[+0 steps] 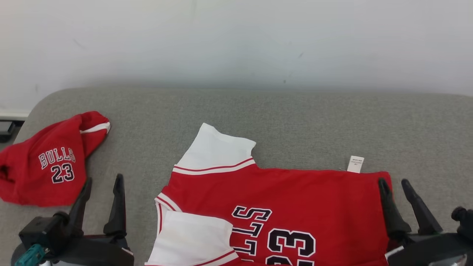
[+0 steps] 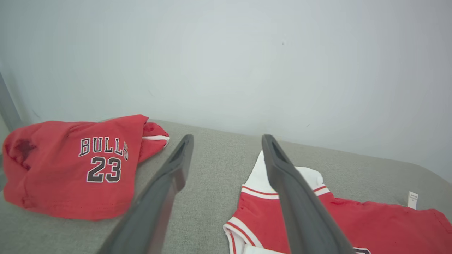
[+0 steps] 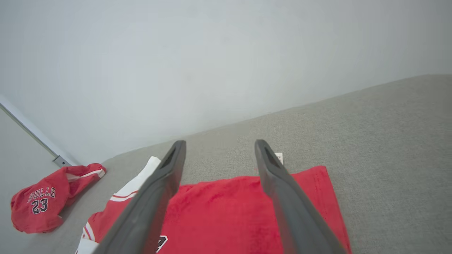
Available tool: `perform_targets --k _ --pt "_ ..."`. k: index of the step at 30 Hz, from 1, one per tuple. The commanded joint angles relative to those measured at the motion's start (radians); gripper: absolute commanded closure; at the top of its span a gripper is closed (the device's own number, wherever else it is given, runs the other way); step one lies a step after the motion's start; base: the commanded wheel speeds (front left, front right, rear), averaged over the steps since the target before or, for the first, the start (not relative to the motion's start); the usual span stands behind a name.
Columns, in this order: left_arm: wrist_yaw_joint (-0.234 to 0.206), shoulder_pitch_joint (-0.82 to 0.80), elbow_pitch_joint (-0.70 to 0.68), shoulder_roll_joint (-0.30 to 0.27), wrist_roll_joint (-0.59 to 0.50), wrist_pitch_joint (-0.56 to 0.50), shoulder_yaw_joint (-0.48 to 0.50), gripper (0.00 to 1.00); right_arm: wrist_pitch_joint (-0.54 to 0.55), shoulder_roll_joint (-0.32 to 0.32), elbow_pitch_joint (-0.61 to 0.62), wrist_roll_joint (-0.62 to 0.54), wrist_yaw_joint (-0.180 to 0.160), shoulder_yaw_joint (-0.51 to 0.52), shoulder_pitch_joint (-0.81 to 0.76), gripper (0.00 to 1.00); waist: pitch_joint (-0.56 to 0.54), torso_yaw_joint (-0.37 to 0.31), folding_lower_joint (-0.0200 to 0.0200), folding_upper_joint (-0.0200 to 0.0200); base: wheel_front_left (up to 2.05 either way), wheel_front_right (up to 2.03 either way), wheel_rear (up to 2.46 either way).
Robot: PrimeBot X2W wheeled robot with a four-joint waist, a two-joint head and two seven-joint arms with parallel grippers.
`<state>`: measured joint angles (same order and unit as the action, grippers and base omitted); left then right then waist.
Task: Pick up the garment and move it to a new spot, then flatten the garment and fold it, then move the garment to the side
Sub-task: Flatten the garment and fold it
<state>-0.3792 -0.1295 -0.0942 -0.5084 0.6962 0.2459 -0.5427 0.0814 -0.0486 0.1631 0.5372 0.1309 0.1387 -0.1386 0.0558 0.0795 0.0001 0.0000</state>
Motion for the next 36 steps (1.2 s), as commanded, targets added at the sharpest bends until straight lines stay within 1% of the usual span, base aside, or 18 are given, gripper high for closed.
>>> perform_targets --k 1,3,4,11,13,19,23,28,36 --pt "-0.006 -0.013 -0.006 -0.001 -0.015 0.004 0.0 0.0 -0.027 -0.004 -0.012 -0.023 0.0 -0.001 0.021 0.0 -0.012 -0.014 -0.0001 0.0 0.0 0.0 0.0" --pt "-0.01 -0.02 -0.004 0.007 -0.02 0.005 -0.002 0.0 -0.08 -0.003 -0.043 -0.059 0.0 -0.013 0.066 0.0 -0.021 -0.024 -0.0001 0.0 0.0 0.0 0.0" --pt "-0.007 -0.022 -0.003 0.01 -0.013 -0.001 -0.004 0.0 -0.113 -0.003 -0.083 -0.078 0.0 -0.025 0.096 0.0 -0.033 -0.031 -0.0001 0.0 0.0 0.0 0.0" --pt "0.049 -0.044 0.029 0.018 0.02 -0.053 -0.046 0.0 -0.16 -0.003 -0.192 -0.109 0.0 -0.038 0.162 0.0 -0.07 -0.029 -0.0001 0.0 0.0 0.0 0.0" --pt "0.053 -0.041 0.05 0.023 0.033 -0.071 -0.055 0.0 -0.164 -0.003 -0.213 -0.127 0.0 -0.03 0.165 0.0 -0.078 -0.025 -0.0001 0.0 0.0 0.0 0.0" --pt "0.044 -0.021 0.096 0.035 0.054 -0.093 -0.058 0.0 -0.179 -0.004 -0.243 -0.155 0.0 -0.003 0.151 0.0 -0.084 -0.013 -0.0001 0.0 0.0 0.0 0.0" --pt "0.033 -0.013 0.12 0.042 0.067 -0.07 -0.035 0.0 -0.182 -0.003 -0.262 -0.134 0.0 0.006 0.155 0.0 -0.082 -0.01 -0.0001 0.0 0.0 0.0 0.0" --pt "0.022 -0.003 0.107 0.06 0.088 -0.039 -0.001 0.0 -0.188 -0.003 -0.27 -0.113 0.0 0.007 0.169 0.0 -0.071 -0.004 -0.0001 0.0 0.0 0.0 0.0" --pt "0.035 -0.019 0.1 0.05 0.08 -0.043 -0.01 0.0 -0.186 -0.004 -0.267 -0.107 0.0 0.005 0.175 0.0 -0.058 0.0 -0.0001 0.0 0.0 0.0 0.0"
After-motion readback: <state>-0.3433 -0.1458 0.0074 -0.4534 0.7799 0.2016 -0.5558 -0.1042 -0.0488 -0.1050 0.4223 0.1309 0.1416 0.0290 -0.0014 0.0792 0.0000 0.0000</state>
